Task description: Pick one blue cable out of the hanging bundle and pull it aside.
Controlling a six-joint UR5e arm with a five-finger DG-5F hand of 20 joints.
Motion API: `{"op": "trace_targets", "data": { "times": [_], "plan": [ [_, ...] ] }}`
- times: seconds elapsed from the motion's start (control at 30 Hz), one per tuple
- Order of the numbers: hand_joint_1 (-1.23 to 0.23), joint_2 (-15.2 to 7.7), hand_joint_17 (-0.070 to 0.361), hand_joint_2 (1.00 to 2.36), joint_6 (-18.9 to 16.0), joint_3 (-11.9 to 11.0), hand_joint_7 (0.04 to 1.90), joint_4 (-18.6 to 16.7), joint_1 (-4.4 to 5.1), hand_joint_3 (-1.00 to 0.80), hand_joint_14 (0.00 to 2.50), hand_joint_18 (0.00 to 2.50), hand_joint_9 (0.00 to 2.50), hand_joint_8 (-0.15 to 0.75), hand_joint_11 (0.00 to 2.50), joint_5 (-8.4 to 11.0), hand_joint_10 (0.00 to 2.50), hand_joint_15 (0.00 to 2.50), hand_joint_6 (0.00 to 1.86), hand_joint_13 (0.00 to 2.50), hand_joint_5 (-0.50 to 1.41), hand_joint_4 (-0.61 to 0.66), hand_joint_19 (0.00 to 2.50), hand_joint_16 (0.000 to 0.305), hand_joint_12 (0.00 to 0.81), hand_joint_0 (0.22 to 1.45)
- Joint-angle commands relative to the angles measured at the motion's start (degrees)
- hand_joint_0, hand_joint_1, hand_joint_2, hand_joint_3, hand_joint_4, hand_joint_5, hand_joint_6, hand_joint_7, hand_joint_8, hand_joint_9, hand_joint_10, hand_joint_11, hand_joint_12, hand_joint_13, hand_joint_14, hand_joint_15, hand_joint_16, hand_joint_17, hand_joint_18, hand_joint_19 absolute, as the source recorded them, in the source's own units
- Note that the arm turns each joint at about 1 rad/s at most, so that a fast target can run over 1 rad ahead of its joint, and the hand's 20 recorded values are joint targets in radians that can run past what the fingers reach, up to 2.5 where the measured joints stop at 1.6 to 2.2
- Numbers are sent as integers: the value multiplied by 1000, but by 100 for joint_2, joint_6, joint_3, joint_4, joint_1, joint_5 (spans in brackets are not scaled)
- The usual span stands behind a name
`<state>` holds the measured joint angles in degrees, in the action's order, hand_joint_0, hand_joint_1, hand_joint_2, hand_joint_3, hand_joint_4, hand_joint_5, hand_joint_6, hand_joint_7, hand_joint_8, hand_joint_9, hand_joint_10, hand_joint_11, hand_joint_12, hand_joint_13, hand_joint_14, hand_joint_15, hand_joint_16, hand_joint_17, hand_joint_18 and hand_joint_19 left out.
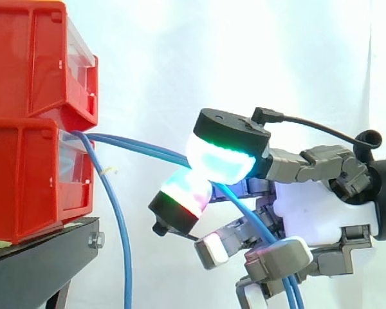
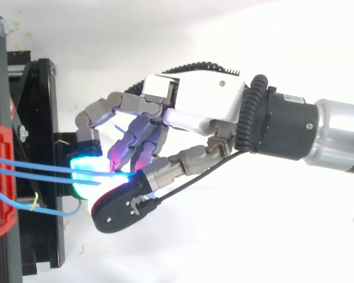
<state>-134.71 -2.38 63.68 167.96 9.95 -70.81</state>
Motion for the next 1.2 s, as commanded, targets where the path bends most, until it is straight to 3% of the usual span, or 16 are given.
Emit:
{"op": "trace_targets", "data": {
  "times": [0.0,0.27,0.6,1.0,1.17],
  "plan": [
    [-842,6,96,1004,0,4,1150,27,7,-469,27,915,1030,273,789,15,27,1118,903,1410,-132,-144,768,43,341,633],
    [-735,6,108,1000,0,4,1097,44,-2,-500,26,965,1085,311,793,-3,25,1114,858,1444,-102,7,748,48,371,502],
    [-757,6,101,1000,0,-5,1139,36,-2,-500,27,939,1081,296,791,15,27,1133,838,1428,-97,-45,786,45,349,553],
    [-772,6,128,1000,0,-5,1060,44,-11,-500,22,1055,1104,348,773,6,24,1096,831,1476,-94,11,725,57,426,395],
    [-737,6,139,1000,0,4,1023,36,-19,-500,21,1066,1081,355,765,6,20,1080,734,1473,-84,25,725,62,449,357]
  ]
}}
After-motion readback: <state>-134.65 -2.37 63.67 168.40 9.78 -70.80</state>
